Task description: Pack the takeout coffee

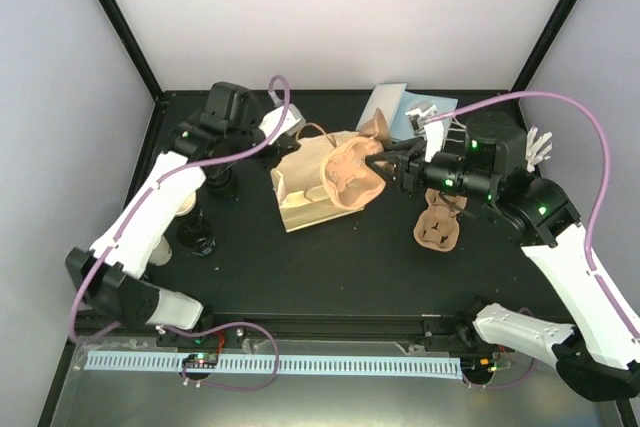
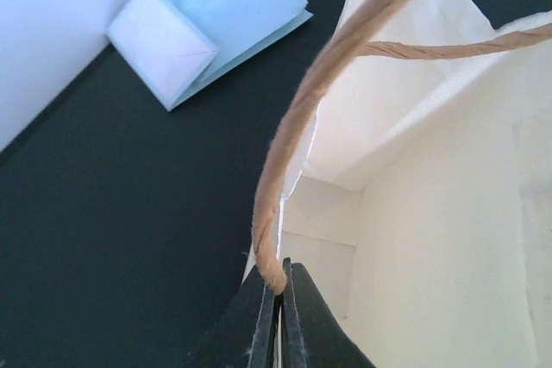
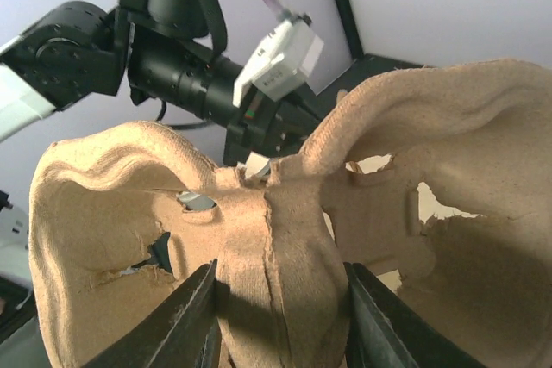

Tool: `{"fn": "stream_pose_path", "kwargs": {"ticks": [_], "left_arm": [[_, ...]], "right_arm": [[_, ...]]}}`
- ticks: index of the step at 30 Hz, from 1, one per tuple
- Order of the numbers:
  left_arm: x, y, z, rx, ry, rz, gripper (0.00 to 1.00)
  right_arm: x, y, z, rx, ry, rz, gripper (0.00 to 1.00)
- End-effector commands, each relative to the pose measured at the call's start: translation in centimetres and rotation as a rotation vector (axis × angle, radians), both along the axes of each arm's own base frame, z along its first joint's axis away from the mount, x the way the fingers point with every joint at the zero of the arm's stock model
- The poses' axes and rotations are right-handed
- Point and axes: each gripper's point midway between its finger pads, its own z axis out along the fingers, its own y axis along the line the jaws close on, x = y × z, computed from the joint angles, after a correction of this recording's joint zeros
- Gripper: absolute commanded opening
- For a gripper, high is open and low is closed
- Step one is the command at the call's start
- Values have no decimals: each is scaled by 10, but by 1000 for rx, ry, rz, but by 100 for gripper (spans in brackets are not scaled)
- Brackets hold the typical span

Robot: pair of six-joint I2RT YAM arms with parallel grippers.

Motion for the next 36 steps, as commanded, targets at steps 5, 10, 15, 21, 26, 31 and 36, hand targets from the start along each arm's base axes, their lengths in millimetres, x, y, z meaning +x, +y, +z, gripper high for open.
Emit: {"fn": "stream_pose_path", "kwargs": {"ticks": [5,10,15,21,26,31,36], "left_arm": [[-16,23,40,-10,-261,143,1],[-28,23,31,-15,-279,153,1],[-32,22,21,-20,-258,157,2],[-33,20,23,-37,-247,159,2],[-31,19,23,-31,-236,160,2],[-31,19,26,-39,-240,157,2],[-32,19,29,-43,-238,156,2]], "right_arm": [[-32,21,-5,79,-2,238,39],[-41,35,-10,154,84,338,39],[-50,46,-9,233,141,436,39],[-49,52,-14,245,187,472,39],[-48,54,-13,257,197,479,40],[-42,61,-20,256,235,483,39],[-38,66,-29,264,269,499,39]]}}
